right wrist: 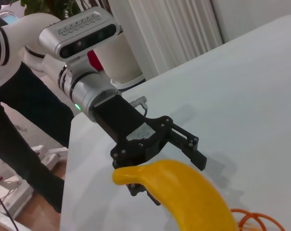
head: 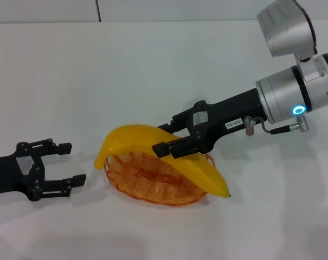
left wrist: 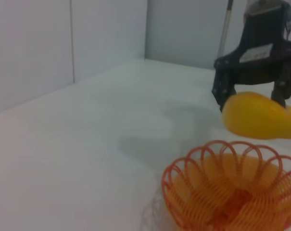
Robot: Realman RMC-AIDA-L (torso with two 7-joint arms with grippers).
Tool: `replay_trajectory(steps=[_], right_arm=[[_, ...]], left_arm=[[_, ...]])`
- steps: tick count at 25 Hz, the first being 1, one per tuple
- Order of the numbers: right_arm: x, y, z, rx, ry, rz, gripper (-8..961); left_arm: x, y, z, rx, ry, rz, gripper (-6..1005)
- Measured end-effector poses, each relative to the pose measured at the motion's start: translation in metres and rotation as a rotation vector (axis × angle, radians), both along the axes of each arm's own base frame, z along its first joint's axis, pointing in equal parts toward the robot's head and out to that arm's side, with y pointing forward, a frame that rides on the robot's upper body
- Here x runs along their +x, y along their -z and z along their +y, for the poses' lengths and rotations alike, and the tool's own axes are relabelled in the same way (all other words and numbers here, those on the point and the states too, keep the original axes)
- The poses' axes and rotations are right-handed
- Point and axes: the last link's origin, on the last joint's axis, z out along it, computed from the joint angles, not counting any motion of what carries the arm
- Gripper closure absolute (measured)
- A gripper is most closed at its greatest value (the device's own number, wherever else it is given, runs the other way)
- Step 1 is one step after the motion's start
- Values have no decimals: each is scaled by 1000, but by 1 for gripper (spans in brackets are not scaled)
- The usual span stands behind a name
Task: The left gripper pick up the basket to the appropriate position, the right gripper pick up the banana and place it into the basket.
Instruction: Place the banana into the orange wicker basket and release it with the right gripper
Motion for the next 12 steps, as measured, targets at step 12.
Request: replay_trajectory(steps=[12], right_arm=[[-1,3,-1,-4,-10,-9,402]], left_arm=[[0,-1,1,3,-1,1,158]])
